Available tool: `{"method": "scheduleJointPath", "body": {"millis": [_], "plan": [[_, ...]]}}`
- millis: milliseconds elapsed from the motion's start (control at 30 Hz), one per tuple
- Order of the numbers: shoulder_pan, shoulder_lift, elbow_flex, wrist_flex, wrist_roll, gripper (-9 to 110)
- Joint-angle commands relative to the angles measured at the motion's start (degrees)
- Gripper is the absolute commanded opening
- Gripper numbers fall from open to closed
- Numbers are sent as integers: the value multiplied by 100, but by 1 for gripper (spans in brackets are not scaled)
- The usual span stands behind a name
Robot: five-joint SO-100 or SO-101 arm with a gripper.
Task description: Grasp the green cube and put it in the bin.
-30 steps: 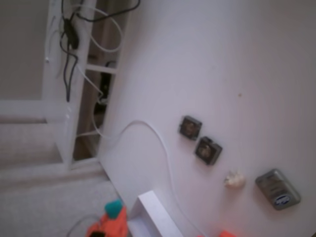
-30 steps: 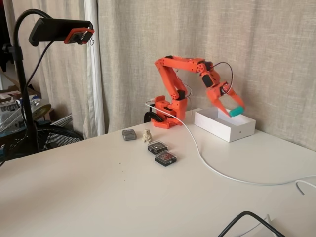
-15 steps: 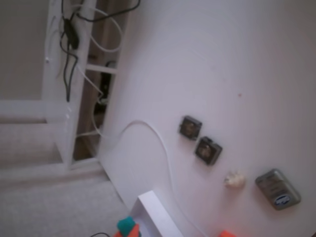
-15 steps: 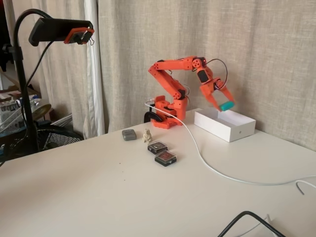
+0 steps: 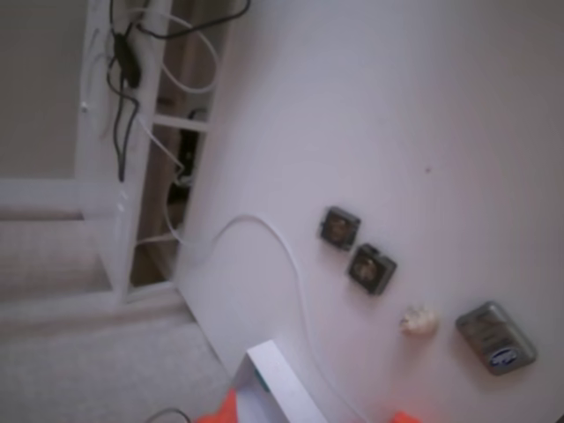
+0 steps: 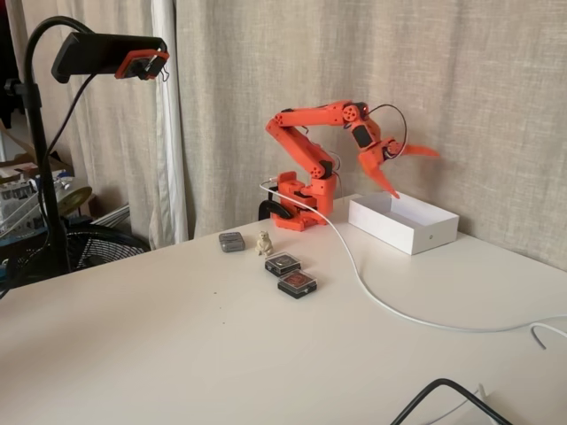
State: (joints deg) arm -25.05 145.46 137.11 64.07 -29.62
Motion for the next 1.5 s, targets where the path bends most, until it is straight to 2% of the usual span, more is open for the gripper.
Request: {"method": "scheduleJointPath", "body": {"millis": [0, 233, 333, 533, 600, 667, 733, 967, 1100, 1233, 1433, 1467], "plan": [[624, 255, 158, -501, 35, 54], [2856, 1037, 976, -1775, 35, 46], [3340, 1986, 1775, -2320, 44, 42], [3208, 3331, 2522, -1828, 70, 40], [3094, 3771, 2725, -1688, 79, 34], [2962, 4131, 2874, -1450, 79, 23], [2874, 4412, 2944, -1143, 97, 23], [2619, 4412, 2716, -18, 633, 22], [2610, 4412, 2769, 686, 747, 8], [2619, 4412, 2830, 1433, 738, 6], [2637, 4412, 2821, 1450, 747, 6], [2637, 4412, 2830, 1415, 738, 3]]}}
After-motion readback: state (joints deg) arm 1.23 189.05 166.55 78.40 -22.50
